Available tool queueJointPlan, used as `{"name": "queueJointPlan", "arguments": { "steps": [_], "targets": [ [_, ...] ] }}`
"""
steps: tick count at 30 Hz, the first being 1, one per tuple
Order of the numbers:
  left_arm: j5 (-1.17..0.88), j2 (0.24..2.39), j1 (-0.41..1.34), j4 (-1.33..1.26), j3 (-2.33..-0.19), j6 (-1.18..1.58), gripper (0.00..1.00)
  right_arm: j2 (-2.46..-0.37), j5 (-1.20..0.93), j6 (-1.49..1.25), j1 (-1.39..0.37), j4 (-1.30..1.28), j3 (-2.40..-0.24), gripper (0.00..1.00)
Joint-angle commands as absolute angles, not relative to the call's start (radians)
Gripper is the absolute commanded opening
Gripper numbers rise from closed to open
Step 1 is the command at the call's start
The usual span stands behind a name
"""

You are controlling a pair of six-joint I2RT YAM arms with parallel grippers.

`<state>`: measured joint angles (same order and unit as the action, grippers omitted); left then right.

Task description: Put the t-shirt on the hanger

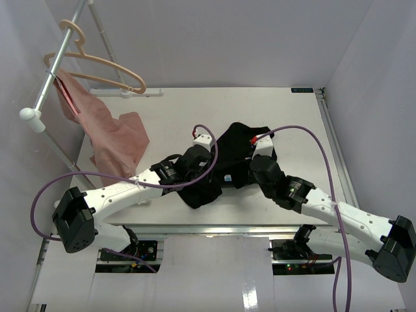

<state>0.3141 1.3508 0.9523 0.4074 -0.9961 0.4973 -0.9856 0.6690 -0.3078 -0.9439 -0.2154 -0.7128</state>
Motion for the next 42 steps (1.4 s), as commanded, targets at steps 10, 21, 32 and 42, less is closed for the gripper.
{"name": "queueJointPlan", "arguments": {
  "steps": [10,21,32,42],
  "targets": [
    [0.523,1.359,0.82,0.578,-1.492,0.368,0.73,-0.999,0.5,-0.279,-0.948,-0.15,-0.719,0.08],
    [0.726,1.501,0.571,0.784,-1.77,0.464,0.84,-1.032,0.477,-0.266,-0.948,-0.155,-0.727,0.08],
    [0.713,1.545,0.367,0.707,-1.788,0.493,0.8,-1.026,0.481,-0.256,-0.95,-0.15,-0.72,0.08],
    [0.739,1.593,0.282,0.653,-1.856,0.417,0.77,-1.026,0.474,-0.253,-0.948,-0.149,-0.716,0.08]
  ]
}}
